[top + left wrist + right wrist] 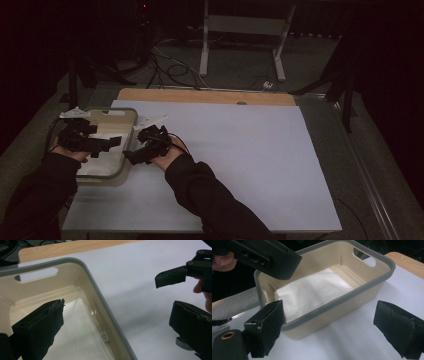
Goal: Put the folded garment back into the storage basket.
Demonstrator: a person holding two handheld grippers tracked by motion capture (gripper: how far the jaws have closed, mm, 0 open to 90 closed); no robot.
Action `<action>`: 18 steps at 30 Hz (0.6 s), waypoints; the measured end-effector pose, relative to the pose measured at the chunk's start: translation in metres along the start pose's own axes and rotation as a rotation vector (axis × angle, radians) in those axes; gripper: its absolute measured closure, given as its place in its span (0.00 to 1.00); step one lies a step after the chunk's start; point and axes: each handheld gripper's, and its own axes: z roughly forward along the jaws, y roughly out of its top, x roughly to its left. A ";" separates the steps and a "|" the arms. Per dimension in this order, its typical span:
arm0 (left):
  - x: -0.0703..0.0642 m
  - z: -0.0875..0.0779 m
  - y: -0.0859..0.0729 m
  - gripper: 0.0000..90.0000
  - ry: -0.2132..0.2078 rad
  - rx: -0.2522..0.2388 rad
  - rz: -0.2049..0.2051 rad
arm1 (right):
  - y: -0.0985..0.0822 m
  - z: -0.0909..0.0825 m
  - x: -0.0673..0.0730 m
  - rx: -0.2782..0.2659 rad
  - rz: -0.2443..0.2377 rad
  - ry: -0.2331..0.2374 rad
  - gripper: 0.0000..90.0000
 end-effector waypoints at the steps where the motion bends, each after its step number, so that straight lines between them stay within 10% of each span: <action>1: -0.001 0.000 0.000 0.00 -0.004 -0.007 -0.001 | -0.001 -0.002 -0.001 0.000 -0.003 0.003 0.11; 18: -0.026 0.007 -0.002 0.00 -0.131 -0.062 0.087 | -0.017 -0.029 -0.012 0.009 -0.061 0.030 0.11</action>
